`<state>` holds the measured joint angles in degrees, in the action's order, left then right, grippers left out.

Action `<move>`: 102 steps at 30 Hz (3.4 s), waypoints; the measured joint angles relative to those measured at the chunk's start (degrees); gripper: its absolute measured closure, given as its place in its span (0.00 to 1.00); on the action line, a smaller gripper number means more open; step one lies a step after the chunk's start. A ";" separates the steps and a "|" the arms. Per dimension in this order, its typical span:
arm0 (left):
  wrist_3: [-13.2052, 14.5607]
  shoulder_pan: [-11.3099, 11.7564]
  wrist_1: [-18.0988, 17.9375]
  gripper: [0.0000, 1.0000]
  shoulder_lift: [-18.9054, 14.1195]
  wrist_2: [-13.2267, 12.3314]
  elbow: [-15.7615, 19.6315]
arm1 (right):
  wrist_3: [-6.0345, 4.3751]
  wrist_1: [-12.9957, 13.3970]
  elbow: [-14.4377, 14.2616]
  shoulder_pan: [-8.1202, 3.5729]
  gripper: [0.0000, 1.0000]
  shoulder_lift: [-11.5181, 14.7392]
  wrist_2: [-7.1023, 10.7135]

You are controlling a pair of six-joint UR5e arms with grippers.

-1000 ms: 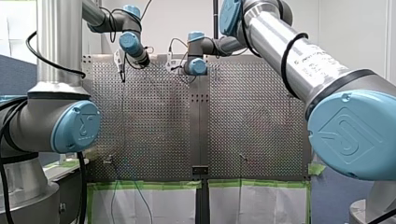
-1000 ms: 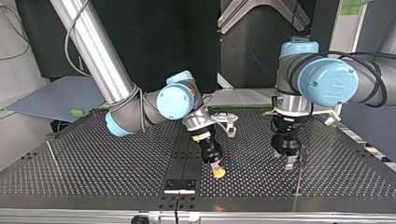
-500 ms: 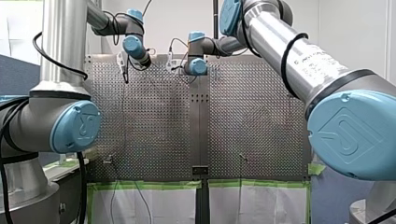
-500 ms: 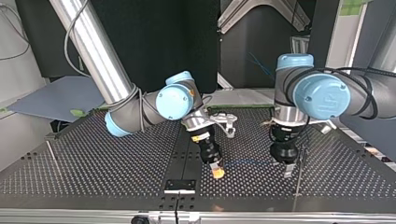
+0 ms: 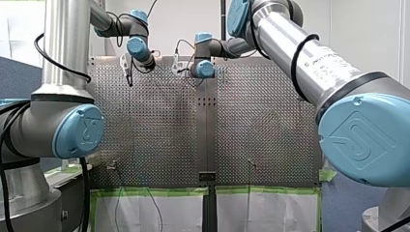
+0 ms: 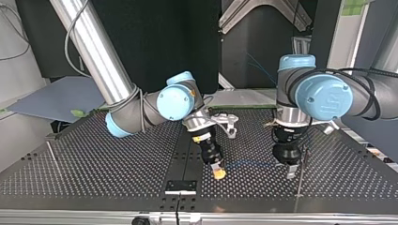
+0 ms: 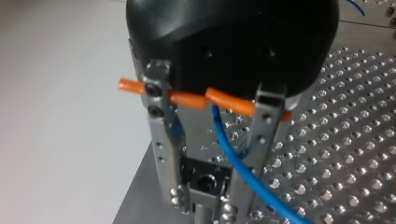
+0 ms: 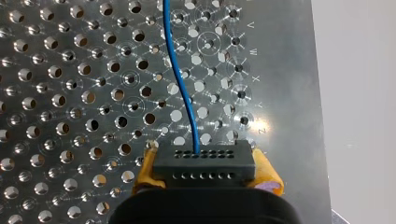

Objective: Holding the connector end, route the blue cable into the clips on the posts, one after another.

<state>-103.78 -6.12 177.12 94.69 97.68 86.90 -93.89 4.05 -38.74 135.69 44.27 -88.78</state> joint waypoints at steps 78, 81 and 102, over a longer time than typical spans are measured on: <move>2.51 -14.99 1.11 1.00 12.91 13.51 0.22 | 0.69 0.74 -16.01 -3.30 1.00 -0.16 -2.49; 2.25 -15.95 0.96 1.00 13.99 14.25 0.77 | 0.95 1.19 -17.24 -3.34 1.00 -0.17 -2.59; 1.47 -20.94 -6.33 1.00 21.37 17.53 3.99 | 2.30 6.34 -26.70 -4.14 1.00 -0.18 -5.42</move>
<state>-102.31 -27.06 170.79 116.06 115.21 90.89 -91.58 10.39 -65.44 131.55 44.09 -94.20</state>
